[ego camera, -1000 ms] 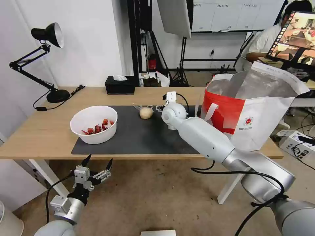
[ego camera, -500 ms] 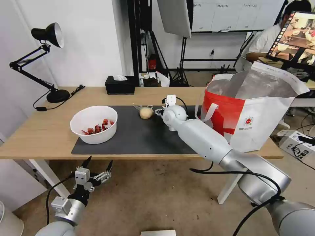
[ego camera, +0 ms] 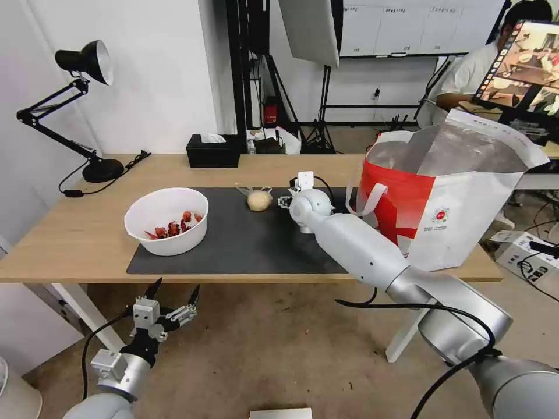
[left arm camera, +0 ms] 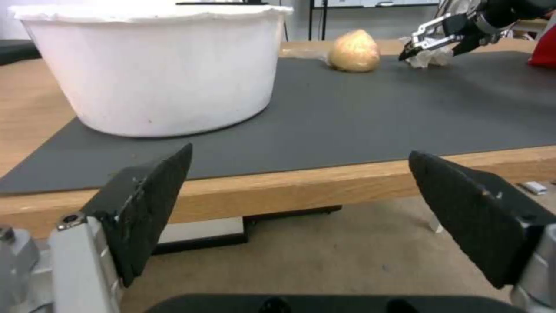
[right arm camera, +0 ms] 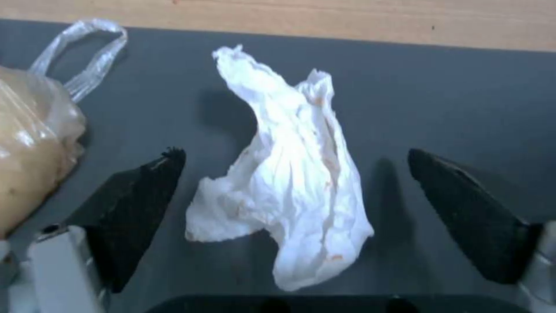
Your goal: Pick up the trash from the table and place it into the takeout bag.
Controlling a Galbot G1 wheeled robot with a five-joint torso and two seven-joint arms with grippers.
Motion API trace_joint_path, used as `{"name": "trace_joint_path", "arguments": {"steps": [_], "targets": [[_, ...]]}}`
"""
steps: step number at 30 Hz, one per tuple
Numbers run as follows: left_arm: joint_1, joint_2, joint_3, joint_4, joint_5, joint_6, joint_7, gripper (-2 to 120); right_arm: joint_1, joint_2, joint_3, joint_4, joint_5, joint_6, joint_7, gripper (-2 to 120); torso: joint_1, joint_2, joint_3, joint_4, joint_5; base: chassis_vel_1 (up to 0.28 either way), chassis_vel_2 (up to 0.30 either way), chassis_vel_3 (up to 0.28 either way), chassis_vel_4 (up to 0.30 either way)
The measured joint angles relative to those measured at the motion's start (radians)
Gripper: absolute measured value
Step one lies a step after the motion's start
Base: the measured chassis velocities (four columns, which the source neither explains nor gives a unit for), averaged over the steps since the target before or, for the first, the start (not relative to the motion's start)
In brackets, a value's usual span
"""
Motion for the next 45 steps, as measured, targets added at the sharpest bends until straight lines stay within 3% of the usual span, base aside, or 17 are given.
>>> {"name": "trace_joint_path", "arguments": {"steps": [5,9,18,20,26,45], "targets": [[-0.001,0.001,0.002,0.000,0.000,0.000,0.006,100,-0.011,-0.002,0.003,0.004,-0.001,0.004,0.000,82,0.000,0.000,0.000,0.0000,0.0000,0.000,0.000,0.000,0.000],[0.000,0.003,0.001,-0.001,-0.001,0.000,0.011,100,-0.021,-0.007,0.006,0.015,-0.001,0.008,0.001,61,0.000,0.000,0.000,0.0005,0.0001,0.000,0.000,0.000,0.000],[-0.001,0.005,0.004,0.000,-0.001,0.000,0.012,100,-0.026,-0.011,0.005,0.026,-0.002,0.018,0.003,34,0.000,0.000,0.000,0.0002,0.0001,0.000,0.000,0.000,0.000],[-0.001,0.005,0.005,0.000,-0.001,0.000,0.016,100,-0.030,-0.028,-0.010,0.051,-0.009,0.035,0.007,22,0.000,0.000,0.000,-0.0004,0.0000,0.000,0.000,0.000,0.000],[0.004,0.006,0.004,0.002,-0.001,0.000,0.026,100,-0.042,-0.075,-0.038,0.141,-0.039,0.078,0.041,2,0.000,0.000,0.000,-0.0003,0.0001,0.000,0.000,0.000,0.000],[0.053,0.000,-0.014,-0.021,0.013,-0.012,0.030,100,-0.111,-0.209,-0.048,0.532,-0.150,0.237,0.177,0,0.000,0.000,0.000,0.0001,0.0001,0.000,0.000,0.000,0.000]]}}
